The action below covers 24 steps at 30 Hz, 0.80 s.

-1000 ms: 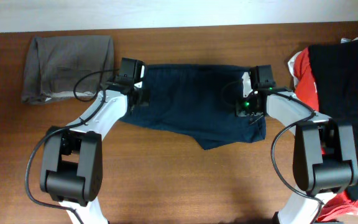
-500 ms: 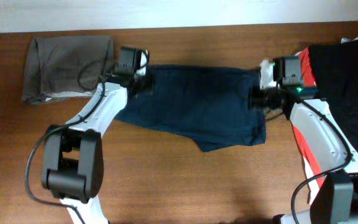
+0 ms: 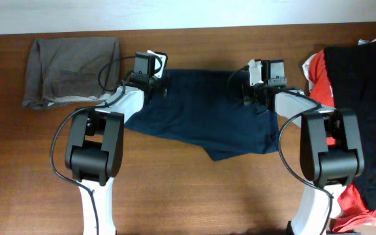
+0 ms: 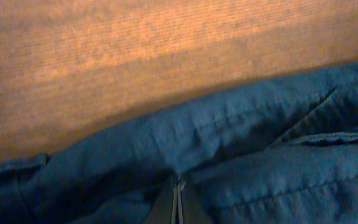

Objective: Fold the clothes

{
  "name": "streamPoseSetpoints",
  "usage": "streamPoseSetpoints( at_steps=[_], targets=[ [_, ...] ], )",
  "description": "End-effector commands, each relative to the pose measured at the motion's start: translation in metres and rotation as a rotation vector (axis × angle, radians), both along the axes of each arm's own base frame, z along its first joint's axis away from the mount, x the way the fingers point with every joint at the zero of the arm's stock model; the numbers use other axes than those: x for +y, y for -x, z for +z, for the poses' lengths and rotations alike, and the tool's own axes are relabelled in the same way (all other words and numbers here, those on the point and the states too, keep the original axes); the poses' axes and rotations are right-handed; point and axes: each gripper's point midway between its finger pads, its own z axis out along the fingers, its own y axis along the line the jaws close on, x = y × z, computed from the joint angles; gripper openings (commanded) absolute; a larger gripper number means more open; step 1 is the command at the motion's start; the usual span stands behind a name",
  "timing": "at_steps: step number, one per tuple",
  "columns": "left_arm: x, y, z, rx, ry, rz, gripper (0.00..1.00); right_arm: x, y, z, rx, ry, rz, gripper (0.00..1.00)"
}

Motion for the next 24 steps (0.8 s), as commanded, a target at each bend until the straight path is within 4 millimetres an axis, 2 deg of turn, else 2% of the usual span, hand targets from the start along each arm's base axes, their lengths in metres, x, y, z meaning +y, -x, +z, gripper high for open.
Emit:
streamPoseSetpoints(
  at_steps=[1, 3, 4, 5, 6, 7, 8, 9, 10, 11, 12, 13, 14, 15, 18, 21, 24],
  targets=[
    [0.011, 0.039, -0.023, 0.171, -0.061, -0.007, 0.0, -0.005, 0.064, -0.045, 0.265, 0.042, -0.011, 0.04],
    [0.014, 0.052, -0.015, 0.217, -0.072, -0.008, 0.01, -0.006, 0.074, -0.036, 0.299, 0.041, -0.018, 0.04],
    [0.014, 0.053, 0.003, 0.202, -0.069, -0.009, 0.0, -0.006, 0.069, -0.014, 0.258, 0.033, -0.027, 0.04],
    [0.011, 0.039, 0.046, 0.091, -0.043, -0.008, 0.0, -0.004, 0.05, 0.018, 0.158, 0.024, -0.028, 0.04],
    [0.01, 0.029, 0.081, 0.0, -0.02, -0.004, 0.0, -0.003, 0.04, 0.037, 0.102, 0.019, -0.027, 0.04],
    [0.012, 0.022, 0.143, -0.135, 0.013, 0.005, 0.0, 0.0, 0.027, 0.081, 0.024, 0.003, -0.018, 0.04],
    [0.013, 0.027, 0.177, -0.183, 0.038, 0.019, 0.0, 0.006, 0.027, 0.114, -0.005, -0.027, 0.001, 0.04],
    [0.016, 0.042, 0.201, -0.179, 0.073, 0.047, 0.0, 0.031, 0.042, 0.162, -0.012, -0.157, 0.092, 0.04],
    [0.019, 0.065, 0.2, -0.1, 0.074, 0.05, 0.01, 0.056, 0.06, 0.191, 0.002, -0.293, 0.189, 0.04],
    [0.015, 0.088, 0.182, 0.024, 0.086, 0.015, 0.05, 0.081, 0.083, 0.21, 0.033, -0.431, 0.288, 0.04],
    [0.012, 0.099, 0.169, 0.09, 0.094, -0.001, 0.05, 0.094, 0.096, 0.213, 0.079, -0.493, 0.33, 0.04],
    [0.005, 0.117, 0.148, 0.204, 0.124, -0.037, 0.04, 0.105, 0.11, 0.203, 0.155, -0.509, 0.349, 0.04],
    [-0.008, 0.132, 0.129, 0.314, 0.182, -0.083, 0.02, 0.121, 0.123, 0.183, 0.225, -0.498, 0.373, 0.04],
    [-0.025, 0.141, 0.112, 0.4, 0.264, -0.141, 0.0, 0.137, 0.133, 0.16, 0.284, -0.479, 0.402, 0.04],
    [-0.049, 0.159, 0.075, 0.575, 0.395, -0.223, 0.0, 0.169, 0.158, 0.09, 0.471, -0.425, 0.447, 0.04],
    [-0.044, 0.164, 0.046, 0.655, 0.383, -0.202, 0.0, 0.166, 0.165, 0.04, 0.584, -0.354, 0.408, 0.04],
    [-0.022, 0.159, -0.021, 0.705, 0.232, -0.12, 0.0, 0.161, 0.174, 0.006, 0.676, -0.333, 0.382, 0.04]
  ],
)
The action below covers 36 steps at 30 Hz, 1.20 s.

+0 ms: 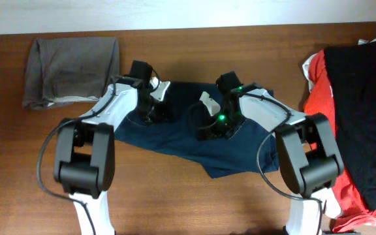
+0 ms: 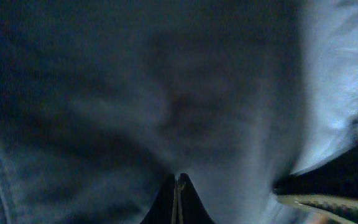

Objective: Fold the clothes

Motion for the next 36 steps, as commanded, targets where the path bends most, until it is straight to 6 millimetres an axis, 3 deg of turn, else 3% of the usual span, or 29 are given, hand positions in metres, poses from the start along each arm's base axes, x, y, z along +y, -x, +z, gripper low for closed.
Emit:
streamPoseSetpoints(
  at_steps=[1, 3, 5, 6, 8, 11, 12, 14, 16, 17, 22, 24, 27, 29, 31, 32, 34, 36],
  targets=[
    [0.025, 0.002, -0.081, 0.088, -0.132, 0.015, 0.0, -0.014, 0.008, -0.031, 0.039, 0.105, 0.0, 0.04],
    [0.041, -0.001, -0.101, 0.115, -0.148, 0.049, 0.0, -0.041, 0.014, -0.045, 0.048, 0.246, -0.006, 0.04],
    [0.06, -0.01, -0.096, 0.109, -0.145, 0.107, 0.0, -0.056, 0.015, -0.047, 0.068, 0.294, -0.023, 0.04],
    [0.072, -0.02, -0.083, 0.076, -0.138, 0.139, 0.0, -0.06, 0.013, -0.047, 0.075, 0.291, -0.037, 0.04],
    [0.092, -0.04, -0.047, -0.01, -0.123, 0.195, 0.01, -0.06, 0.013, -0.047, 0.076, 0.287, -0.039, 0.04],
    [0.104, -0.062, 0.03, -0.194, -0.109, 0.234, 0.0, -0.05, 0.012, -0.038, 0.082, 0.223, -0.042, 0.04],
    [0.104, -0.064, 0.067, -0.277, -0.096, 0.239, 0.01, -0.041, 0.003, -0.014, 0.042, 0.148, -0.055, 0.04],
    [0.095, -0.059, 0.107, -0.343, -0.042, 0.237, 0.0, -0.044, -0.016, 0.043, -0.112, 0.091, -0.089, 0.04],
    [0.066, -0.05, 0.106, -0.314, 0.033, 0.172, 0.0, -0.057, -0.028, 0.081, -0.232, 0.087, -0.131, 0.04],
    [0.047, -0.045, 0.094, -0.288, 0.036, 0.128, 0.0, -0.076, -0.033, 0.081, -0.251, 0.153, -0.173, 0.04],
    [-0.038, -0.029, 0.019, -0.208, 0.043, -0.056, 0.0, -0.12, -0.024, 0.033, -0.159, 0.33, -0.253, 0.04],
    [-0.067, -0.028, -0.026, -0.18, 0.05, -0.083, 0.0, -0.134, -0.013, 0.011, -0.121, 0.35, -0.294, 0.04],
    [-0.075, -0.038, -0.049, -0.22, 0.045, -0.092, 0.0, -0.143, 0.012, -0.019, -0.051, 0.395, -0.341, 0.04],
    [-0.059, -0.058, -0.058, -0.301, -0.078, -0.045, 0.01, -0.151, 0.031, -0.036, 0.012, 0.442, -0.386, 0.04],
    [-0.06, -0.07, -0.049, -0.348, -0.064, -0.034, 0.0, -0.152, 0.039, -0.042, 0.028, 0.448, -0.392, 0.04],
    [-0.061, -0.079, -0.033, -0.381, -0.053, -0.027, 0.0, -0.152, 0.038, -0.043, 0.025, 0.447, -0.393, 0.04],
    [-0.06, -0.093, 0.013, -0.474, -0.037, -0.004, 0.0, -0.152, 0.037, -0.043, 0.023, 0.446, -0.393, 0.04],
    [-0.052, -0.092, 0.068, -0.546, -0.033, 0.018, 0.0, -0.152, 0.038, -0.043, 0.024, 0.445, -0.393, 0.04]
  ],
)
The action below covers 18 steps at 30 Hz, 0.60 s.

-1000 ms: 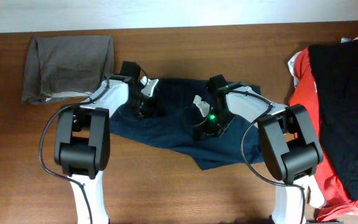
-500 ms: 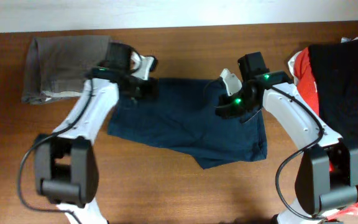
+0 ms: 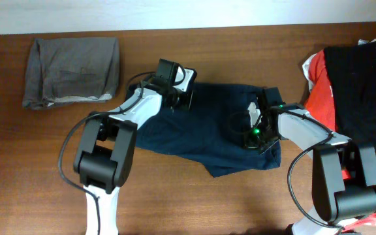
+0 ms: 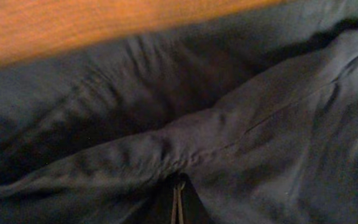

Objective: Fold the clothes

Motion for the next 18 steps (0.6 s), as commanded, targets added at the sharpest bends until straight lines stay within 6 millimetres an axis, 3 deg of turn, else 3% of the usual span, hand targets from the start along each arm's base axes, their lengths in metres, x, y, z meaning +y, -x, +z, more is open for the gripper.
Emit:
streamPoseSetpoints(
  at_steps=[1, 3, 4, 6, 7, 8, 9, 10, 11, 14, 18],
  targets=[
    [0.033, -0.015, 0.111, -0.187, -0.059, 0.112, 0.0, -0.007, 0.016, -0.015, 0.058, 0.035, -0.011, 0.04],
    [0.072, 0.001, 0.159, -0.219, -0.132, 0.198, 0.0, 0.004, 0.005, 0.013, -0.006, -0.034, 0.012, 0.05],
    [0.081, 0.021, 0.179, -0.185, -0.103, 0.189, 0.0, 0.011, 0.0, 0.03, -0.04, -0.074, 0.018, 0.05],
    [0.078, 0.062, 0.168, -0.014, -0.074, 0.13, 0.0, 0.051, -0.004, 0.09, -0.142, -0.339, 0.09, 0.05],
    [0.078, 0.088, 0.142, 0.123, -0.097, 0.096, 0.0, 0.07, 0.001, 0.112, -0.158, -0.469, 0.121, 0.04],
    [0.077, 0.102, 0.121, 0.196, -0.095, 0.069, 0.0, 0.08, 0.007, 0.119, -0.145, -0.524, 0.143, 0.04],
    [0.076, 0.111, 0.106, 0.241, -0.089, 0.06, 0.0, 0.088, 0.012, 0.118, -0.129, -0.547, 0.162, 0.04],
    [0.074, 0.125, 0.075, 0.31, -0.074, 0.046, 0.0, 0.101, 0.023, 0.106, -0.1, -0.533, 0.206, 0.04],
    [0.069, 0.136, 0.056, 0.367, -0.033, 0.028, 0.0, 0.104, 0.027, 0.098, -0.084, -0.513, 0.22, 0.04],
    [0.064, 0.143, 0.019, 0.392, 0.01, 0.021, 0.0, 0.111, 0.029, 0.062, -0.025, -0.482, 0.204, 0.04],
    [0.071, 0.158, -0.016, 0.463, -0.026, 0.029, 0.0, 0.104, 0.04, 0.014, 0.11, -0.431, 0.161, 0.05]
  ],
)
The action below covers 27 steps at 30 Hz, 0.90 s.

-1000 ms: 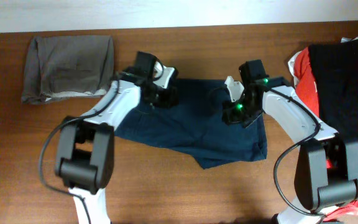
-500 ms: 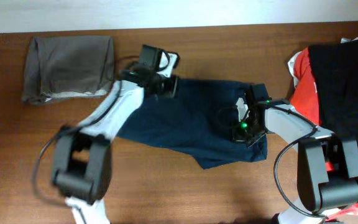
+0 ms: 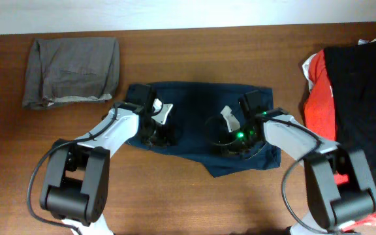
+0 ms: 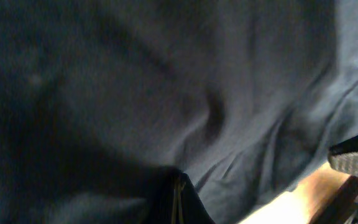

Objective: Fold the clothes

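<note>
A navy garment (image 3: 201, 104) lies folded in a broad band at mid-table and fills the left wrist view (image 4: 166, 93). My left gripper (image 3: 162, 134) rests low on its left part, near the front edge. Its jaws (image 4: 178, 186) are pressed together with cloth against the tips, and no fabric shows between them. My right gripper (image 3: 232, 140) sits on the garment's right part near the front edge. Its jaws are hidden under the wrist, and only its dark edge (image 4: 356, 155) shows in the left wrist view.
A folded grey garment (image 3: 70, 62) lies at the back left. A heap of red and black clothes (image 3: 351, 98) covers the right side. Bare brown table (image 3: 194, 202) runs along the front.
My left gripper has moved from the garment's back edge to its front left part. My right gripper has shifted a little left and is still near the front. The garment's outline looks much the same.
Both grippers were at the garment's back edge while it lay spread deeper. Then both were over its middle, with the back edge brought forward. Later the left was at the new back edge and the right near the front. Now both are low on the narrower band.
</note>
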{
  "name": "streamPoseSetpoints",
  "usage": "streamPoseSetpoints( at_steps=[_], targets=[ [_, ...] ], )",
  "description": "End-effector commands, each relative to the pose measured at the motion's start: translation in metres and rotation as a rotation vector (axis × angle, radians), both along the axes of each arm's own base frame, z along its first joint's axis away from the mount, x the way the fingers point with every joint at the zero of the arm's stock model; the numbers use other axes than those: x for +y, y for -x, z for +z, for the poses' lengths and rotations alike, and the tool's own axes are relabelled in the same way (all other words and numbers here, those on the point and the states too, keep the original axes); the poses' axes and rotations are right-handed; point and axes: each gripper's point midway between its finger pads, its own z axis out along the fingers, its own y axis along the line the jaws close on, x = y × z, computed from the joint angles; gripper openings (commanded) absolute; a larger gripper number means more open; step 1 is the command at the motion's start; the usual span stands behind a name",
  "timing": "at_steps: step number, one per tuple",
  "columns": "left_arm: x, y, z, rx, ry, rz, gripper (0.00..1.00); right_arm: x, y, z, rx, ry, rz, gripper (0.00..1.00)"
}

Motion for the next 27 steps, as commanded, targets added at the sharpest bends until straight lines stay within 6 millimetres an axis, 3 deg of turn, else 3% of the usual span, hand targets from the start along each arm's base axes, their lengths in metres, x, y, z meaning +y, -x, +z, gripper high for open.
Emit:
streamPoseSetpoints(
  at_steps=[1, 3, 6, 7, 8, 9, 12, 15, 18, 21, 27],
  targets=[
    [0.004, 0.018, -0.03, 0.085, -0.01, -0.005, 0.0, -0.007, 0.012, -0.036, 0.096, 0.071, -0.001, 0.04],
    [0.017, 0.015, -0.036, 0.107, -0.051, 0.042, 0.0, -0.011, 0.013, -0.038, 0.101, 0.092, -0.006, 0.04],
    [0.013, -0.031, 0.039, -0.031, 0.162, 0.107, 0.0, -0.016, -0.005, -0.011, 0.024, 0.062, -0.04, 0.04],
    [0.012, -0.052, 0.092, -0.18, 0.211, 0.103, 0.01, -0.015, -0.01, 0.002, -0.019, 0.051, -0.042, 0.04],
    [0.008, -0.053, 0.113, -0.234, 0.229, 0.088, 0.01, -0.015, -0.011, 0.01, -0.045, 0.046, -0.039, 0.04],
    [0.002, -0.046, 0.116, -0.226, 0.229, 0.07, 0.0, -0.015, -0.012, 0.014, -0.058, 0.046, -0.041, 0.04],
    [-0.017, -0.025, 0.093, -0.138, 0.21, 0.007, 0.01, -0.021, -0.005, 0.006, 0.0, 0.089, -0.069, 0.04],
    [-0.049, 0.001, 0.04, -0.022, 0.166, -0.109, 0.0, -0.048, 0.002, -0.023, 0.027, 0.271, -0.116, 0.04],
    [-0.047, -0.004, -0.003, 0.02, 0.116, -0.099, 0.0, -0.063, 0.002, -0.031, 0.052, 0.367, -0.185, 0.04],
    [-0.049, -0.009, -0.021, 0.021, 0.115, -0.099, 0.0, -0.068, 0.008, -0.04, 0.061, 0.393, -0.192, 0.04],
    [-0.064, -0.058, -0.007, -0.161, 0.194, -0.031, 0.01, -0.07, 0.019, -0.051, 0.078, 0.397, -0.198, 0.04]
  ],
)
